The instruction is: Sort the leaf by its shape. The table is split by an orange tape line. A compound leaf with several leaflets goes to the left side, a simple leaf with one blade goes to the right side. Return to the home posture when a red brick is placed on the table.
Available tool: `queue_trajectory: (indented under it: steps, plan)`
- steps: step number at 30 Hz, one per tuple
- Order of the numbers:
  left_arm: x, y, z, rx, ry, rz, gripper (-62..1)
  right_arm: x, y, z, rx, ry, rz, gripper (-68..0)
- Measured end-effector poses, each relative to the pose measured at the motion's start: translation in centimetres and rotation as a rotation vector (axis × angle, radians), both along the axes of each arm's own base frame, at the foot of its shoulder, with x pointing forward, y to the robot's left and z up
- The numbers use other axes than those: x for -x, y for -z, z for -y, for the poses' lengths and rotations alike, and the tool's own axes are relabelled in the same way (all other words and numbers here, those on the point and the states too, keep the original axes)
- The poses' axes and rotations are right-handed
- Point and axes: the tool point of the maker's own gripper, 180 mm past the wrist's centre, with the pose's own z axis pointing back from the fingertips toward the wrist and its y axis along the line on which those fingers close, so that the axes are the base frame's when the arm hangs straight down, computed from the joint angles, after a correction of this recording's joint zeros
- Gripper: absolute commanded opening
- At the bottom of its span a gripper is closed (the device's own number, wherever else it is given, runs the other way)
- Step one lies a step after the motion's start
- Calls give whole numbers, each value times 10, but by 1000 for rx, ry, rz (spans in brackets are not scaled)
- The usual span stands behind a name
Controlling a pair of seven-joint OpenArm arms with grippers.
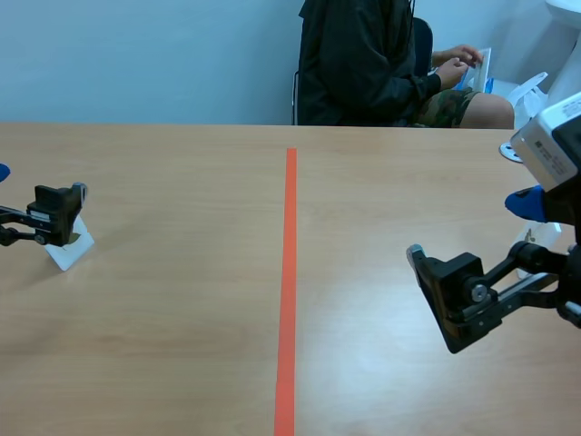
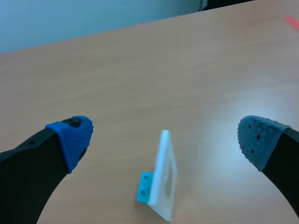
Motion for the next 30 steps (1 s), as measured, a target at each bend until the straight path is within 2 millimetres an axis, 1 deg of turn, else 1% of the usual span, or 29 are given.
queue_trajectory:
  steps: [2, 4, 8, 10, 12, 14, 18, 21, 24, 30]
  plan:
    - [14, -4, 21, -6, 71, -16, 14, 0, 0, 0, 0, 0, 0, 4]
    - [28, -12, 45, 2, 140, -13, 14, 0, 0, 0, 0, 0, 0, 4]
    - [57, -36, 97, 26, 282, 14, 14, 0, 0, 0, 0, 0, 0, 4]
    - [74, -45, 120, 33, 339, 8, 14, 0, 0, 0, 0, 0, 0, 4]
    - [91, -50, 139, 45, 385, -6, 14, 0, 0, 0, 0, 0, 0, 4]
    - [108, -50, 153, 62, 416, -31, 14, 0, 0, 0, 0, 0, -1, 4]
    - [136, -43, 170, 117, 433, -86, 14, 0, 0, 0, 0, 0, -1, 4]
    - [147, -34, 173, 149, 420, -125, 14, 0, 0, 0, -3, 0, -3, 4]
    - [152, -28, 174, 165, 403, -150, 14, 0, 1, 0, -2, 1, -6, 4]
    - [154, -23, 174, 175, 387, -173, 14, 1, 2, 0, 1, 3, -12, 4]
